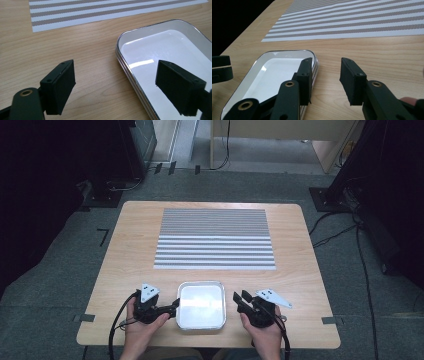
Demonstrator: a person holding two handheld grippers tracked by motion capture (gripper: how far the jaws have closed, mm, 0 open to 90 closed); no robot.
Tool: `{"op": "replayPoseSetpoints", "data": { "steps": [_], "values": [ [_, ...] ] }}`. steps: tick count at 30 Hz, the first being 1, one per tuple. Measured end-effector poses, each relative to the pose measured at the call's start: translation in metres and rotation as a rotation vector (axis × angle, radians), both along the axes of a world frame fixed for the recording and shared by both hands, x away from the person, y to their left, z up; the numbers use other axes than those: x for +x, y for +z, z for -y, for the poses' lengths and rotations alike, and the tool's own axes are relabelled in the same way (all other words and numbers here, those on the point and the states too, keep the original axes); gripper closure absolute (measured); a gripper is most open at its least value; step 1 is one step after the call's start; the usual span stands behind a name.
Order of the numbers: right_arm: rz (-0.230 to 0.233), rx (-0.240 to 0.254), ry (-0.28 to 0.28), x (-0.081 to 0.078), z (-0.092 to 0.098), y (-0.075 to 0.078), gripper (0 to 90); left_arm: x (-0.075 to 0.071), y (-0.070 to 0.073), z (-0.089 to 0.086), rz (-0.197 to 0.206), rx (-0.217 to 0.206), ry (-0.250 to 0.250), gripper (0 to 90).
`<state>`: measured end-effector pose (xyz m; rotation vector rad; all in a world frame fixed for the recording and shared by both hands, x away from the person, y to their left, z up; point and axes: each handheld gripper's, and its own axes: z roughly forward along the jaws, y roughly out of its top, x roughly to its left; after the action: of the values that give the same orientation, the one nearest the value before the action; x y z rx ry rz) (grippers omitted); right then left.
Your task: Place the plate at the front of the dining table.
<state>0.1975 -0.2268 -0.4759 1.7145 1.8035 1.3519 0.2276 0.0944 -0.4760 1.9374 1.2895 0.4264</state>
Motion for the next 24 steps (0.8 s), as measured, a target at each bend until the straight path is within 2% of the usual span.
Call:
{"op": "replayPoseSetpoints", "data": {
  "steps": [1, 2, 8, 11, 15, 19, 24],
  "values": [
    [0.0, 0.0, 0.0, 0.0, 0.0, 0.0, 63.9, 0.0, 0.0, 0.001, 0.003, -0.005, 0.006, 21.8],
    [-0.002, -0.01, 0.003, 0.0, -0.002, 0.0, 64.1, 0.0, -0.001, 0.001, 0.002, -0.013, 0.007, 26.2],
    [-0.009, -0.011, -0.009, 0.007, -0.01, -0.001, 66.3, 0.001, -0.004, 0.005, -0.016, -0.008, -0.005, 28.2],
    [-0.025, -0.009, -0.004, 0.012, -0.015, -0.002, 69.1, 0.002, -0.004, 0.006, -0.025, -0.021, -0.017, 34.6],
    [-0.057, 0.042, 0.001, 0.015, -0.019, -0.003, 73.1, 0.003, -0.005, 0.006, -0.056, -0.068, -0.06, 43.7],
    [-0.077, 0.035, 0.01, 0.016, -0.023, -0.008, 76.1, 0.004, -0.006, 0.006, -0.078, -0.084, -0.078, 54.5],
    [-0.099, 0.032, 0.013, 0.016, -0.024, -0.014, 77.3, 0.004, -0.008, 0.006, -0.098, -0.091, -0.078, 60.2]
  ]
}}
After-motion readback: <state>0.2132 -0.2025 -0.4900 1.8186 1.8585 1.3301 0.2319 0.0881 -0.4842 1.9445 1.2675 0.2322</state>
